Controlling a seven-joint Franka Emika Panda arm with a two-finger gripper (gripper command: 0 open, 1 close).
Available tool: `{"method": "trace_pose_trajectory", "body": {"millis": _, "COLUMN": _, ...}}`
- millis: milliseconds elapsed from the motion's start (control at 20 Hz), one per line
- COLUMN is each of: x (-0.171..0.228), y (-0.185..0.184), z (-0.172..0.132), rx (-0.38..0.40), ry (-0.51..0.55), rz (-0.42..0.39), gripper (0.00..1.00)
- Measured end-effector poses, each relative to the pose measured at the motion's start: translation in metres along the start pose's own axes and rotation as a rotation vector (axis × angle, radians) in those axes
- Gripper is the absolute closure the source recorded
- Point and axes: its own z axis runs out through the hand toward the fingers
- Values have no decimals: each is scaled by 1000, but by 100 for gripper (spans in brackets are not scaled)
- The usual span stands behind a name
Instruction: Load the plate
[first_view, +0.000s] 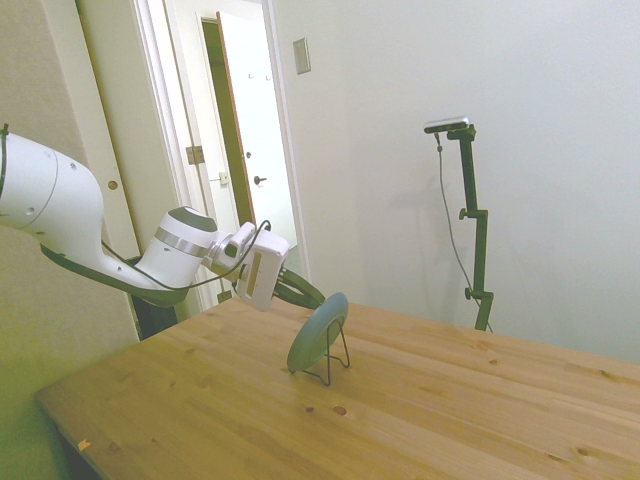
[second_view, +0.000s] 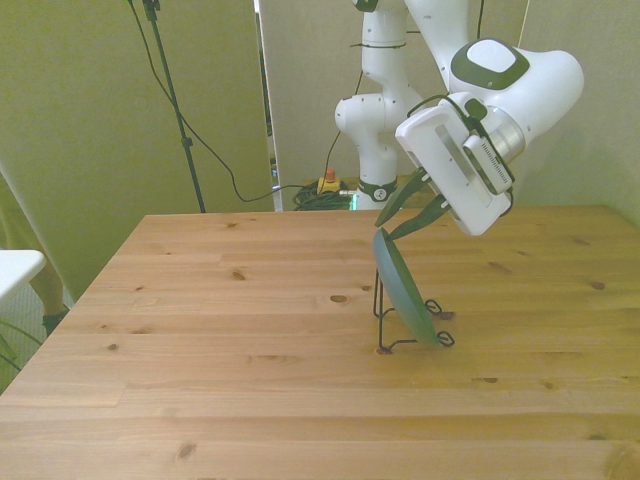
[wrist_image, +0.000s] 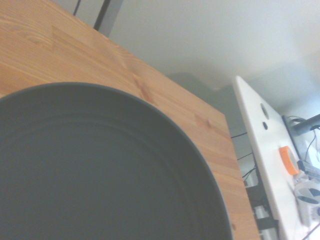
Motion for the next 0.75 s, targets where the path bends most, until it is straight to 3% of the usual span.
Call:
{"method": "trace_pose_trajectory", "body": {"millis": 300, "x": 37, "y": 29, "z": -58, "rx": 178, "ry": -214, "rz": 37, "gripper": 0}}
{"method": "trace_pose_trajectory", "body": {"millis": 550, "x": 60, "y": 71, "z": -93, "rx": 324, "ry": -457, "rz": -40, "gripper": 0}}
{"method": "trace_pose_trajectory", "body": {"millis": 750, "x": 87, "y": 101, "z": -91, "rx": 448, "ry": -623, "rz": -123, "gripper": 0}}
